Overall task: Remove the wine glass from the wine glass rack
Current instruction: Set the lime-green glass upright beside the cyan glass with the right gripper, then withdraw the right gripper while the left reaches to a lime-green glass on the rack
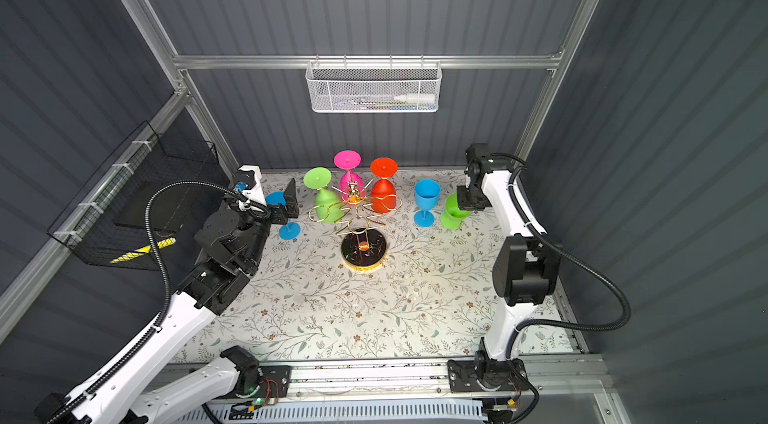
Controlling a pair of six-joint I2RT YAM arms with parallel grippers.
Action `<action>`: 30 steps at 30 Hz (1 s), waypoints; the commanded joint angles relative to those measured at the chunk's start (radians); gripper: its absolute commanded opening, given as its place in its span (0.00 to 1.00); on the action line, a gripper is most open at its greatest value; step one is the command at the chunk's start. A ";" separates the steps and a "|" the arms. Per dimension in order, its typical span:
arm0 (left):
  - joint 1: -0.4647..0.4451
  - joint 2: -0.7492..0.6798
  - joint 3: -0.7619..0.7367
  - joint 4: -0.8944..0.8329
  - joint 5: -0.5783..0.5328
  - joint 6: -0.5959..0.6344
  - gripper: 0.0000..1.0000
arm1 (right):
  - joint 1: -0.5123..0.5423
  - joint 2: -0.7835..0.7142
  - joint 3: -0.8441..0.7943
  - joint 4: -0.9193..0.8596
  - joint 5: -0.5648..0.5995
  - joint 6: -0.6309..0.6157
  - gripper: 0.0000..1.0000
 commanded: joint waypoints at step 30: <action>0.420 0.309 0.446 -0.496 0.739 -0.521 0.84 | -0.058 -0.625 -0.452 0.462 -0.313 0.107 0.78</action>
